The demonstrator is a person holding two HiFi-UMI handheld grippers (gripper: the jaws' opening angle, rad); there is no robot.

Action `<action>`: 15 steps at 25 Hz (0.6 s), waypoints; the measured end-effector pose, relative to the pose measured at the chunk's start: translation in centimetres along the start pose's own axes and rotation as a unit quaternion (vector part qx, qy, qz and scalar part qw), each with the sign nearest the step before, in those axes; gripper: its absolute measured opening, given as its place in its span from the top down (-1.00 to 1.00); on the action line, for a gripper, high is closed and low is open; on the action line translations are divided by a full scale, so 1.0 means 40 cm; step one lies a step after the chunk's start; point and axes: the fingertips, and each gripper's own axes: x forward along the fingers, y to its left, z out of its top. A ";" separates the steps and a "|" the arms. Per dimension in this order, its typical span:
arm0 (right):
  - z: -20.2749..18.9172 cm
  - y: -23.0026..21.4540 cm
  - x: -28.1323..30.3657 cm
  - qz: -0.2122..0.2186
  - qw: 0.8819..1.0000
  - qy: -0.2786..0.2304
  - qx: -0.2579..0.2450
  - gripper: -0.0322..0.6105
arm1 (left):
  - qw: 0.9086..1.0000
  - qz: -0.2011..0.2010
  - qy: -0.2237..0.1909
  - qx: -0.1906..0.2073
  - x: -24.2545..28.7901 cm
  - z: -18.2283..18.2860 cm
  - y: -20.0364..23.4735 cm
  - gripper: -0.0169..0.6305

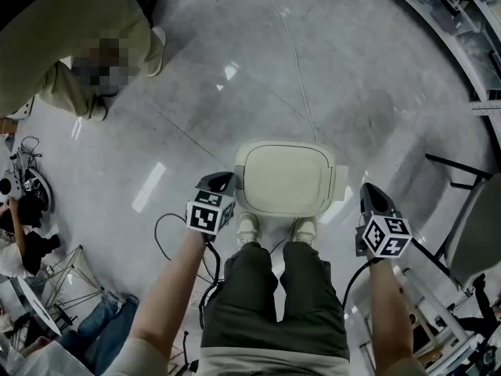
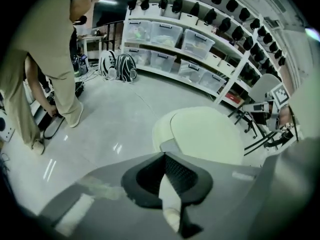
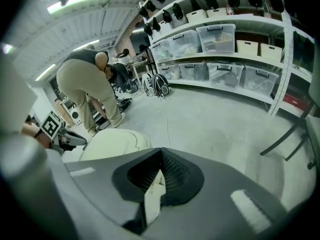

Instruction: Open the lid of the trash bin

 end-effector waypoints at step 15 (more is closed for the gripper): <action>0.054 -0.101 -0.131 -0.053 0.997 -0.014 0.048 0.89 | 1.000 -0.011 -0.007 -0.010 -0.094 0.059 -0.010 0.94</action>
